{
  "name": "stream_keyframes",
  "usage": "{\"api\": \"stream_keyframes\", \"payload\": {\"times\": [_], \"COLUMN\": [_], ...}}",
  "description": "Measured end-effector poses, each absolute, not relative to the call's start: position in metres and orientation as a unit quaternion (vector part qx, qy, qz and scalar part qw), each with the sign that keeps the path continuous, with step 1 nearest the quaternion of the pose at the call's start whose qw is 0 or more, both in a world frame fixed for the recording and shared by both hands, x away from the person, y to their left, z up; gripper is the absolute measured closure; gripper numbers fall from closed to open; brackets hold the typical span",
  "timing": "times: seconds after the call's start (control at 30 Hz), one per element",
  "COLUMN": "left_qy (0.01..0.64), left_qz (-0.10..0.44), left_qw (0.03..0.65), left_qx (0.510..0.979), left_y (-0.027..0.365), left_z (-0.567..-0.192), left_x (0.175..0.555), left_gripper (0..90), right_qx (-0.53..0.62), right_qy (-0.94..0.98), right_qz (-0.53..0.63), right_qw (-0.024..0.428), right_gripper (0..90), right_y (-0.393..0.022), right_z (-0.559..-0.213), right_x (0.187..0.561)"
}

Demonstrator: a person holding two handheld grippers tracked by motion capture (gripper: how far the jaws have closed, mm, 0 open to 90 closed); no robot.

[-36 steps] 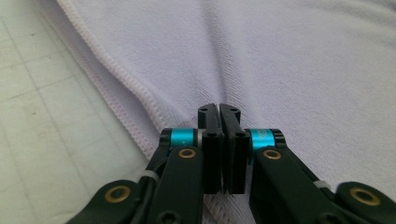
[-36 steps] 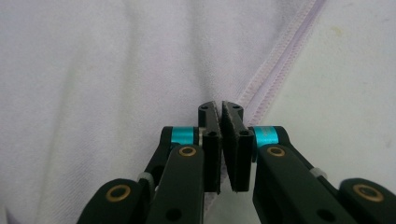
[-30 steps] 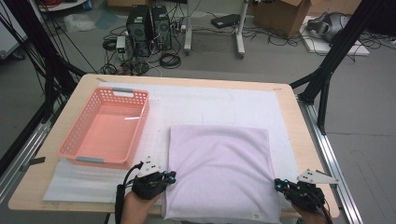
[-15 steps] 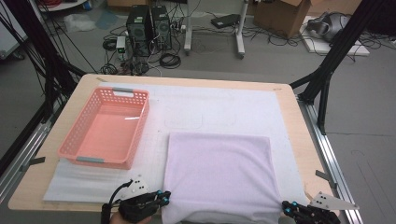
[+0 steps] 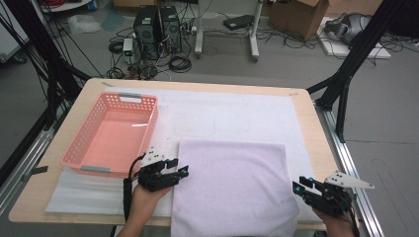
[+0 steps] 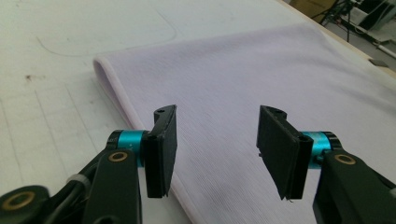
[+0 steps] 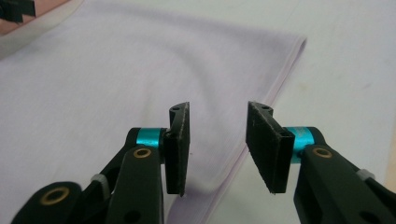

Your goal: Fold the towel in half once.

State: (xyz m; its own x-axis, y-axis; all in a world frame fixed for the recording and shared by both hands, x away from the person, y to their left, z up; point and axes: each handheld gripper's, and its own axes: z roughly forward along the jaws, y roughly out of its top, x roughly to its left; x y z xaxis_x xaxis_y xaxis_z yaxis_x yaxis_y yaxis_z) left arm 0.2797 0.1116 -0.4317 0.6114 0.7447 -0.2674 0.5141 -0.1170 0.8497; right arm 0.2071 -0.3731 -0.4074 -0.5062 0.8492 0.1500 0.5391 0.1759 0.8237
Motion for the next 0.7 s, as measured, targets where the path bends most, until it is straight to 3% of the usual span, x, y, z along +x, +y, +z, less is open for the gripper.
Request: {"api": "stream_keyframes", "payload": {"times": [0.4,0.6,0.7], "left_qy": [0.486,0.490,0.497], "left_qz": [0.137,0.139,0.142], "left_qw": [0.467,0.444,0.441], "left_qx": [0.726,0.737,0.734], "left_y": [0.111,0.103,0.102], "left_z": [-0.452,-0.453,-0.453], "left_x": [0.318,0.334,0.335], "left_gripper": [44.3,41.9,44.9], "right_qx": [0.490,0.503,0.507], "right_qy": [0.757,0.764,0.762], "right_qz": [0.393,0.361,0.361], "right_qw": [0.177,0.181,0.180], "right_gripper": [50.1,44.3,44.5], "right_y": [-0.366,-0.362,-0.363], "right_z": [-0.434,-0.444,-0.446], "right_x": [0.287,0.310,0.315]}}
